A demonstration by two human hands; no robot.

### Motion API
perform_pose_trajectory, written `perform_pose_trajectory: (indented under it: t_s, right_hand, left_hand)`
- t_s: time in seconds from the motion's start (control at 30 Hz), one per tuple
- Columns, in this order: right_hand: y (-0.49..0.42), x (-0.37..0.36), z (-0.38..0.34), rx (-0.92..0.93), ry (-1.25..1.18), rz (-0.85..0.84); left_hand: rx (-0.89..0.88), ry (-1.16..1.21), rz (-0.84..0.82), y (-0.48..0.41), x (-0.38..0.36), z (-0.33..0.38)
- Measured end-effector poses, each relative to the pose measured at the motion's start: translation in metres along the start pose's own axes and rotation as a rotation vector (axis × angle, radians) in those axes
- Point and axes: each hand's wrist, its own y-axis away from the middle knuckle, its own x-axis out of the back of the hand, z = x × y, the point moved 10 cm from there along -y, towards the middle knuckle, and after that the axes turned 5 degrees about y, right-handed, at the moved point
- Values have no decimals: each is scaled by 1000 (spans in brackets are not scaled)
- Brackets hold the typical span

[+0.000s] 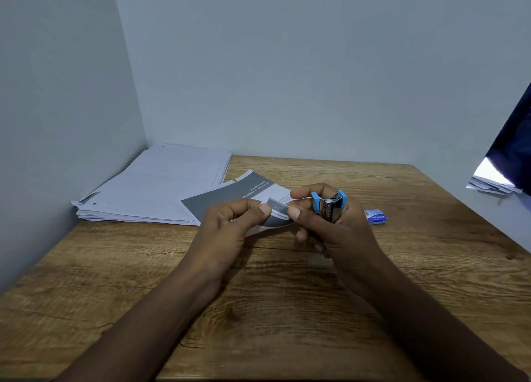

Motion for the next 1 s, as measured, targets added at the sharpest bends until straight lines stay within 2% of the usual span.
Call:
perform_pose_trajectory:
  t_s: [0.57, 0.83, 0.93, 1.0]
  right_hand:
    - [2, 0, 3, -24, 20, -12]
    - [1, 1, 5, -34, 33, -7]
    - [1, 3, 3, -13, 35, 7]
    - [2, 2, -1, 21, 46, 12]
  left_hand:
    - [-13, -67, 22, 3, 0, 5]
    - [65, 52, -41, 5, -6, -2]
    - [6, -72, -16, 4, -3, 2]
    - [-143, -298, 40, 4, 0, 15]
